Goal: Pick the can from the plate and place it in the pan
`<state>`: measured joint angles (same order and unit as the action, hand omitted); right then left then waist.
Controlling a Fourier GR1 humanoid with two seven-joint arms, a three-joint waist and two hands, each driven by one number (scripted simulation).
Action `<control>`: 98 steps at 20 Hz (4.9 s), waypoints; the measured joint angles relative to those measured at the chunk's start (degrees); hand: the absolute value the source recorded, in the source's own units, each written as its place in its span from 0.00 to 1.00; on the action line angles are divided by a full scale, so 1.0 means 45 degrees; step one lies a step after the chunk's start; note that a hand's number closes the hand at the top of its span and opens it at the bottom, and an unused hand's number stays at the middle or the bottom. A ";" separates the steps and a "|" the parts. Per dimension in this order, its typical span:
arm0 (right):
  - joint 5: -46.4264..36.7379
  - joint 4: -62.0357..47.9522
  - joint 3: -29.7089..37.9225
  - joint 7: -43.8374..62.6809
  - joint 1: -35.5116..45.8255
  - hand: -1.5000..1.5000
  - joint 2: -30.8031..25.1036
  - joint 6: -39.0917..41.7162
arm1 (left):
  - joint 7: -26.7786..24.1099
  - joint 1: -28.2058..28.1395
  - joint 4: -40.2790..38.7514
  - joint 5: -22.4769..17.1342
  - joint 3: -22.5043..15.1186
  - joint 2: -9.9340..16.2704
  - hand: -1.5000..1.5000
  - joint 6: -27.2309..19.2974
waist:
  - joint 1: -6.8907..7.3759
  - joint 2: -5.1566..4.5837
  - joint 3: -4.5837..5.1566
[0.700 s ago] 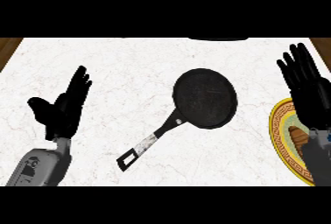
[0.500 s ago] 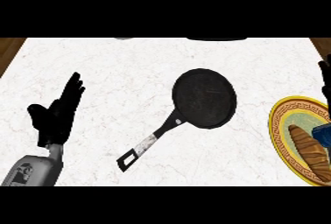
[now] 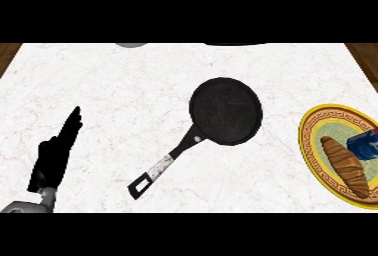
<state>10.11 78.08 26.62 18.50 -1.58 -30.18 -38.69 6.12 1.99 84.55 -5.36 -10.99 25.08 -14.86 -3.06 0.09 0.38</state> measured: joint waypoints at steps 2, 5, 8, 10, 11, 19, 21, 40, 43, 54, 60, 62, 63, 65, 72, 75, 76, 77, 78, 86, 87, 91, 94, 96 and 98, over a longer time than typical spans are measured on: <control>-0.0639 0.0377 -0.0319 0.1206 -0.1079 0.00 -0.0476 -0.0191 | -0.0064 -0.0216 0.0099 0.0041 -0.0016 0.0124 0.50 0.0097 | 0.0079 0.0023 0.0014; -0.1398 0.1124 -0.0884 0.3071 -0.2428 0.00 -0.1556 0.0307 | -0.0072 -0.0549 0.0418 0.0178 -0.0125 0.0227 0.50 0.0131 | 0.0275 0.0032 0.0009; -0.1497 0.2255 -0.1044 0.4970 -0.3283 0.00 -0.2889 0.1457 | -0.0029 -0.0760 0.0662 0.0190 -0.0152 0.0278 0.50 0.0240 | 0.0392 0.0033 -0.0007; -0.1253 0.3002 -0.0988 0.6071 -0.3511 0.00 -0.3701 0.2364 | -0.0035 -0.0852 0.0763 0.0341 -0.0273 0.0173 0.50 0.0184 | 0.0450 0.0029 -0.0022; -0.1051 0.3355 -0.0948 0.6595 -0.3557 0.00 -0.4091 0.2838 | -0.0092 -0.0987 0.0845 0.0377 -0.0298 0.0183 0.50 0.0204 | 0.0492 0.0031 -0.0025; 0.0440 0.3466 -0.1224 0.8769 -0.1836 0.00 -0.5805 0.5572 | -0.0001 -0.0909 0.1028 0.0659 -0.0303 -0.0097 0.50 0.0355 | 0.0760 -0.0023 -0.0067; 0.0638 0.3165 -0.1483 0.9126 -0.1313 0.00 -0.6087 0.5991 | -0.0089 -0.1018 0.1063 0.0690 -0.0248 -0.0118 0.50 0.0440 | 0.0815 -0.0033 -0.0069; 0.2553 -0.1310 -0.5102 1.0251 0.2999 0.00 -0.6918 0.9218 | 0.0114 -0.0834 0.1089 0.1163 -0.0080 -0.0483 0.50 0.0845 | 0.1057 -0.0088 -0.0077; 0.2608 -0.1657 -0.5556 1.0357 0.3549 0.00 -0.6774 0.9404 | 0.0229 -0.0903 0.1189 0.1151 0.0030 -0.0574 0.50 0.0875 | 0.0999 -0.0068 -0.0073; 0.2470 -0.3573 -0.7165 1.0498 0.5105 0.00 -0.5974 0.9943 | 0.0371 -0.1185 0.1669 0.1327 0.0261 -0.0609 0.50 0.1109 | 0.0979 -0.0065 -0.0078; 0.2428 -0.4224 -0.7584 1.0461 0.5408 0.00 -0.5688 1.0060 | 0.0402 -0.1267 0.1662 0.1428 0.0409 -0.0739 0.50 0.1214 | 0.0858 -0.0040 -0.0078; 0.2356 -0.4345 -0.7771 1.0417 0.5404 0.00 -0.5460 1.0040 | 0.0331 -0.1345 0.1653 0.1498 0.0420 -0.0832 0.50 0.1211 | 0.0839 -0.0034 -0.0075; 0.2387 -0.4495 -0.7763 1.0420 0.5535 0.00 -0.5470 1.0090 | 0.0265 -0.1279 0.1521 0.1567 0.0464 -0.0875 0.50 0.1192 | 0.0830 -0.0039 -0.0081; 0.2361 -0.4740 -0.7821 1.0329 0.5549 0.00 -0.5297 1.0106 | 0.0200 -0.1488 0.1680 0.1442 0.0654 -0.0771 0.50 0.1368 | 0.0834 -0.0032 -0.0077; 0.2191 -0.4997 -0.8007 1.0258 0.5519 0.00 -0.5000 1.0058 | 0.0402 -0.1206 0.1506 0.1625 0.0871 -0.0950 0.50 0.1509 | 0.0769 -0.0026 -0.0077; 0.2031 -0.4843 -0.8093 1.0218 0.5258 0.00 -0.4707 0.9912 | 0.0428 -0.1519 0.1803 0.1725 0.0883 -0.1037 0.50 0.1545 | 0.0754 -0.0011 -0.0078; 0.1949 -0.5029 -0.8070 1.0135 0.5272 0.00 -0.4641 0.9924 | 0.0521 -0.1685 0.2004 0.1852 0.0747 -0.1163 0.50 0.1470 | 0.0771 -0.0014 -0.0081; 0.1913 -0.4986 -0.8021 1.0090 0.5159 0.00 -0.4589 0.9906 | 0.0717 -0.1585 0.2122 0.1893 0.0772 -0.1182 0.50 0.1483 | 0.0751 -0.0012 -0.0080; 0.1891 -0.4841 -0.7990 1.0158 0.5171 0.00 -0.4542 0.9869 | 0.0684 -0.1464 0.1952 0.1950 0.0787 -0.1280 0.50 0.1481 | 0.0729 -0.0012 -0.0083; 0.0830 -0.5865 -0.7280 0.9403 0.5341 1.00 -0.3755 0.9543 | 0.0470 -0.1444 0.1788 0.2241 0.1046 -0.1576 0.50 0.1825 | 0.0747 0.0025 0.0011; 0.0761 -0.6052 -0.7151 0.9371 0.5455 1.00 -0.3685 0.9527 | 0.0543 -0.1413 0.1815 0.2289 0.1055 -0.1614 0.50 0.1852 | 0.0739 0.0024 0.0015; 0.0658 -0.5520 -0.6686 0.9405 0.5233 1.00 -0.3418 0.9258 | 0.0694 -0.1518 0.1985 0.2502 0.1123 -0.1814 0.50 0.1848 | 0.0689 0.0028 0.0007; 0.0368 -0.4693 -0.6539 0.9296 0.4681 1.00 -0.3254 0.8976 | 0.0660 -0.1591 0.2028 0.2678 0.1152 -0.1940 0.50 0.1868 | 0.0641 0.0057 0.0034; -0.0241 -0.3331 -0.7063 0.9117 0.4058 1.00 -0.3038 0.8535 | 0.0629 -0.1738 0.2076 0.2602 0.1271 -0.1872 0.50 0.1947 | 0.0544 0.0138 0.0111; -0.1099 -0.1984 -0.7857 0.8921 0.3560 1.00 -0.2874 0.8157 | 0.0769 -0.1725 0.2055 0.2558 0.1393 -0.1838 0.50 0.1933 | 0.0379 0.0258 0.0205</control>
<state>5.17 69.15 -8.74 58.64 14.44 -43.11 -1.99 9.58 -5.77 93.80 6.15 -4.72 16.81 -6.16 -1.35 1.25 1.30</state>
